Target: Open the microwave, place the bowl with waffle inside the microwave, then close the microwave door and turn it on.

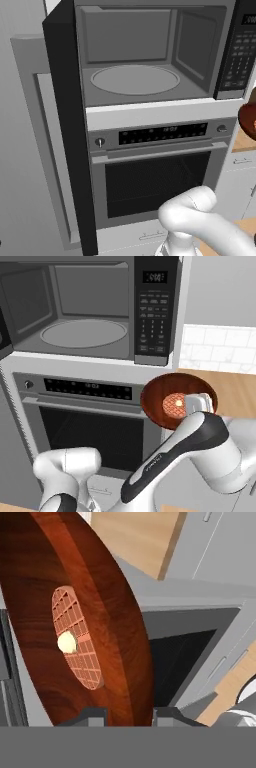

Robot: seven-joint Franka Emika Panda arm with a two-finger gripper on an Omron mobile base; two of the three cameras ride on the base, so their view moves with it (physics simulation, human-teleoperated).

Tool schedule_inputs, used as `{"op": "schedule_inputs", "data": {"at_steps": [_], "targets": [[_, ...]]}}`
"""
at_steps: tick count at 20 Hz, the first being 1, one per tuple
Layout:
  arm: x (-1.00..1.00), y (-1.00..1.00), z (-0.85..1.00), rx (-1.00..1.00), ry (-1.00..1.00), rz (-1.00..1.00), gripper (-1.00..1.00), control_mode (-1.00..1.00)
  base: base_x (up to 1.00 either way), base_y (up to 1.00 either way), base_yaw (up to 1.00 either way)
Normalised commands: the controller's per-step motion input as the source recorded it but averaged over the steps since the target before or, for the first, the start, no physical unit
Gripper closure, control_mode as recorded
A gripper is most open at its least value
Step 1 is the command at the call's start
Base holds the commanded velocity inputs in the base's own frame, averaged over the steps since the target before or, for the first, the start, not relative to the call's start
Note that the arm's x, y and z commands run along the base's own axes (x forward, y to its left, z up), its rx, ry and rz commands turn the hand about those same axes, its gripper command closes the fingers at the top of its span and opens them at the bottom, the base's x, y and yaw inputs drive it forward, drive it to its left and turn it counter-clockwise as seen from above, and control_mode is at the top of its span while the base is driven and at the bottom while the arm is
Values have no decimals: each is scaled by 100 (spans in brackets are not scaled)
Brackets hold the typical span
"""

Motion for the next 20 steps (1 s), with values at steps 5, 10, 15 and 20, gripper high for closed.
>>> {"op": "schedule_inputs", "data": {"at_steps": [5,10,15,20], "targets": [[0,100,42,-8,0,-1,100,-100,0,0,0],[0,100,46,-2,0,0,100,-100,0,0,0],[0,100,45,-1,0,0,100,-100,0,0,0],[0,100,46,0,0,0,100,-100,0,0,0]]}}
